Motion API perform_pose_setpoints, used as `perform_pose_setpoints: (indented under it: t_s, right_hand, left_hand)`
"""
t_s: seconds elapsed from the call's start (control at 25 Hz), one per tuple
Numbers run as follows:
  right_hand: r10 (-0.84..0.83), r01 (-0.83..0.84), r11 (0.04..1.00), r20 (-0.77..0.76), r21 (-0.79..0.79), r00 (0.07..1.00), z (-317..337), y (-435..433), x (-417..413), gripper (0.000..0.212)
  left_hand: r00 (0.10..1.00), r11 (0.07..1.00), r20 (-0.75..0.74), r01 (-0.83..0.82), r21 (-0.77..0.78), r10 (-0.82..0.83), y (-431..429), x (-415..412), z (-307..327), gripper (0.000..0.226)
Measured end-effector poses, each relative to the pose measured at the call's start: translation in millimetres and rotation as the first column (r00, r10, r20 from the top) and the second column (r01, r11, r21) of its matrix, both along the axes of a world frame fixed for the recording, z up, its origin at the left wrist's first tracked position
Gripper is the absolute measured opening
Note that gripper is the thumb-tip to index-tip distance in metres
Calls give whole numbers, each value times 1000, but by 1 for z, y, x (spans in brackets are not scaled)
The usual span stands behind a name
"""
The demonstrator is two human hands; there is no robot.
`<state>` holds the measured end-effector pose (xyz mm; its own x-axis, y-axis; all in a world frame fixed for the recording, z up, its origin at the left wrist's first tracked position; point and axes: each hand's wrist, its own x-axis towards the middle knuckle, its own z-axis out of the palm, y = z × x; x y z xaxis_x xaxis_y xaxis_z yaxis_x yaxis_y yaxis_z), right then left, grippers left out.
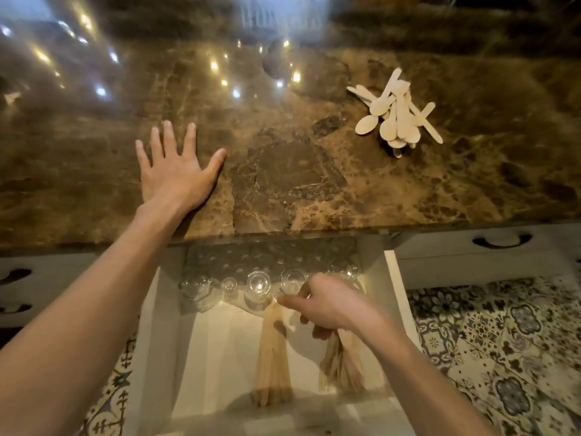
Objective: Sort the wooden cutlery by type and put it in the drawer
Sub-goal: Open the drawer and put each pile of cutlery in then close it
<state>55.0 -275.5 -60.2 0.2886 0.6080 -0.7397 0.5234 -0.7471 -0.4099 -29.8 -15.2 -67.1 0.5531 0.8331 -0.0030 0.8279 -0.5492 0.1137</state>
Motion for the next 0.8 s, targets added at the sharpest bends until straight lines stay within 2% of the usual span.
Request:
perform_pose_setpoints:
  t_s: [0.08, 0.12, 0.2, 0.28, 0.32, 0.36, 0.44, 0.52, 0.64, 0.8]
  right_hand:
    - [-111, 135, 978, -153, 158, 982, 47, 5, 43, 46]
    - [-175, 215, 943, -171, 255, 970, 67, 9, 67, 43]
    - [-357, 325, 811, -28, 487, 934, 90, 24, 118, 42]
    - [-606, 382, 657, 154, 650, 781, 93, 46, 172, 45]
    - [-684, 424, 640, 224, 641, 694, 93, 57, 197, 53]
    - [-702, 485, 680, 295, 551, 649, 90, 68, 218, 71]
    - [-628, 552, 778, 353, 299, 694, 82, 85, 247, 101]
    - [-567, 539, 822, 361, 185, 740, 72, 96, 262, 118]
    - [-577, 543, 813, 409, 209, 707, 66, 116, 264, 137]
    - [-471, 407, 881, 527, 242, 707, 59, 138, 257, 130]
  left_hand:
    - [1000, 1000, 21, 3, -13, -3, -2, 4, 0, 76]
    - [999, 1000, 47, 5, -29, -3, -5, 11, 0, 72]
    - [995, 999, 93, -17, -36, 21, -14, 24, -1, 63]
    - [991, 999, 123, -50, -18, 52, -22, 32, -2, 61]
    - [989, 998, 134, -58, -5, 58, -23, 34, -2, 61]
    - [989, 998, 136, -65, 7, 63, -24, 34, -2, 61]
    - [989, 997, 130, -75, 22, 71, -24, 33, -2, 61]
    - [989, 997, 131, -78, 26, 73, -25, 35, -1, 61]
    - [986, 995, 141, -97, 33, 92, -28, 37, 1, 60]
    - [984, 992, 147, -113, 48, 105, -28, 39, 4, 58]
